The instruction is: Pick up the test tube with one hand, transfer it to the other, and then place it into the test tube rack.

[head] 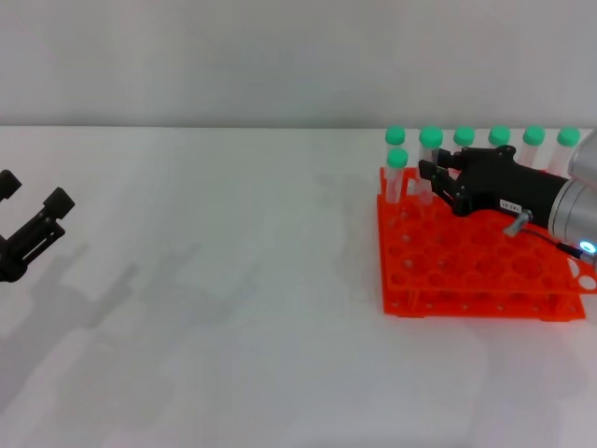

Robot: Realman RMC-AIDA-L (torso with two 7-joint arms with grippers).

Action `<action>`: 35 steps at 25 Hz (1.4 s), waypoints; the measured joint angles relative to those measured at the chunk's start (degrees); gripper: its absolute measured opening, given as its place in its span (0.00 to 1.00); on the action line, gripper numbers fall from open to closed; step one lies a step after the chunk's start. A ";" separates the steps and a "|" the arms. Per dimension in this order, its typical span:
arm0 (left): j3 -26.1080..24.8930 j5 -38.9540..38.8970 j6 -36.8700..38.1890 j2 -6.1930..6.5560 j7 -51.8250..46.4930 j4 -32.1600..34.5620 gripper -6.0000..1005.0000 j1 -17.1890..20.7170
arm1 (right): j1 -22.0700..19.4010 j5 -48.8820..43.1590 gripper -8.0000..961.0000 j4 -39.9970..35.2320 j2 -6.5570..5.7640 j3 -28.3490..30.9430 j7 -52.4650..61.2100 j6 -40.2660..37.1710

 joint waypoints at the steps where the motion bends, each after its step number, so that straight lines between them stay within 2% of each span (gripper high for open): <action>1: 0.00 0.00 -0.01 0.00 0.04 0.00 0.88 -0.02 | 0.01 0.01 0.21 0.11 0.02 0.00 -0.12 0.00; 12: 0.00 0.00 -0.11 0.00 0.19 0.00 0.88 -0.12 | -1.33 0.02 0.21 0.39 0.11 0.20 -0.39 -0.02; 21: 0.00 0.07 -0.11 0.00 0.29 0.01 0.88 -0.28 | -2.71 1.49 0.57 -0.67 -0.13 0.33 -0.27 -2.62; 26: 0.00 -1.74 -0.10 -0.03 1.72 0.01 0.88 0.18 | -8.15 2.08 0.77 -6.41 -0.43 0.84 -0.24 -7.57; 29: 0.00 -4.50 -0.10 -0.17 3.45 -0.31 0.88 0.71 | -12.03 2.22 0.88 -8.79 -0.49 3.86 -1.28 -11.21; 32: 0.00 -8.55 -0.70 -0.18 5.67 -2.10 0.88 1.01 | -14.80 3.09 0.88 -6.87 -0.51 10.70 -4.35 -19.37; 35: 0.00 -12.64 -1.23 -0.16 8.78 -4.55 0.88 1.03 | -16.34 5.82 0.88 -1.79 -0.51 17.56 -8.22 -26.89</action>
